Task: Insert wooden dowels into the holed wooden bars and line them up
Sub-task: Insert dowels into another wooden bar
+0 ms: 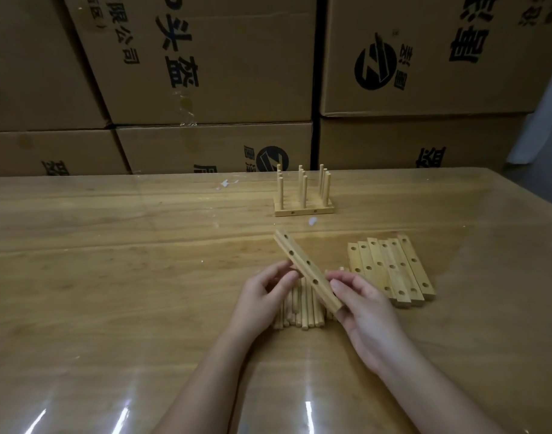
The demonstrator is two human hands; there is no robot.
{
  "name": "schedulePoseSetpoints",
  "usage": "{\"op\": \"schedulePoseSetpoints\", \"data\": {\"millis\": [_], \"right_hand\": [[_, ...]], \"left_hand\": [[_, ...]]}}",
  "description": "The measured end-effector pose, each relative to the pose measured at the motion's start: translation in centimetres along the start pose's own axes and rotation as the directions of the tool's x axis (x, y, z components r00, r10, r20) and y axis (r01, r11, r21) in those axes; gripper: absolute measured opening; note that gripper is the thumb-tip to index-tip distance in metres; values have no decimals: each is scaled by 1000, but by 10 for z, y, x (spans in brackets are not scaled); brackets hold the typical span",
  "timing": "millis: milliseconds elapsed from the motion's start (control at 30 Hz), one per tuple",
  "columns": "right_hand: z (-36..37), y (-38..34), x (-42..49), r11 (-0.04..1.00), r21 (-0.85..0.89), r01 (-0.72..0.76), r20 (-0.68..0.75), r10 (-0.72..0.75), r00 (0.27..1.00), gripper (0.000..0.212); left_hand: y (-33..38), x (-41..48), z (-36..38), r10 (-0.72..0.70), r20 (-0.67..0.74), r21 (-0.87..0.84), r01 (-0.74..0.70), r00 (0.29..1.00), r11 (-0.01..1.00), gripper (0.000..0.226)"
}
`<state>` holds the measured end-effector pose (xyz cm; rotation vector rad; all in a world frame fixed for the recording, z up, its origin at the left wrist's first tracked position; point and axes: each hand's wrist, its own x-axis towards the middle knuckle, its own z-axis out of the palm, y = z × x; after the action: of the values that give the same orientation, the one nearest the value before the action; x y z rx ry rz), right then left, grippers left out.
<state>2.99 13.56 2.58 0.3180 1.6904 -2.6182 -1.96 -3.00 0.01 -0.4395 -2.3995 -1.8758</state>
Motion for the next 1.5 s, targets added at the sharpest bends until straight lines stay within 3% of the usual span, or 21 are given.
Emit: {"op": "schedulePoseSetpoints", "data": {"millis": [100,200,267,300,367,433,500,600,700,933,1067,1200,1267,1500], "right_hand": [[4,3,-5,991,-136,-10,65,19,998,16],[9,7,-7,974,-226,-15,141,48,989,18],[9,7,-7,938,-333,93,187,-31,982,20],[5,6,-6,855,-465,231,204,-150,967,22],[-4,5,1,483,-732,481,276,-435,857,25],[-14,6,7,165,-843,512,347,-561,752,27],[-18,9,11,49,-891,452,369,-504,781,27],[-17,17,14,-57,-909,413,413,-260,873,63],[-15,19,17,-136,-890,435,455,-227,861,70],[-15,17,17,-63,-849,525,510,-363,780,19],[-14,17,17,-4,-860,511,476,-368,799,23],[-17,13,19,451,-784,427,212,-453,866,24],[-20,11,21,572,-714,404,124,-465,877,23],[-20,15,23,558,-693,457,147,-511,847,14]], "left_hand": [[0,1,-6,-44,95,-198,63,994,978,33],[2,3,-10,-66,177,-386,130,982,913,41],[3,5,-10,-93,145,-443,149,985,884,43],[3,5,-10,-112,119,-474,155,987,867,41],[2,7,-11,-154,57,-539,160,986,827,33],[-2,10,-13,-201,22,-588,175,979,790,25],[-4,12,-14,-222,18,-612,186,975,768,20],[-6,14,-15,-219,12,-616,180,976,767,19],[-5,15,-13,-228,-1,-629,177,974,757,19],[-4,15,-13,-251,-6,-659,185,968,729,19],[0,13,-14,-260,4,-643,202,966,739,19],[3,11,-17,-320,14,-557,273,947,784,27],[4,10,-19,-338,24,-550,295,941,781,28],[3,11,-19,-284,18,-666,224,959,712,23]]}}
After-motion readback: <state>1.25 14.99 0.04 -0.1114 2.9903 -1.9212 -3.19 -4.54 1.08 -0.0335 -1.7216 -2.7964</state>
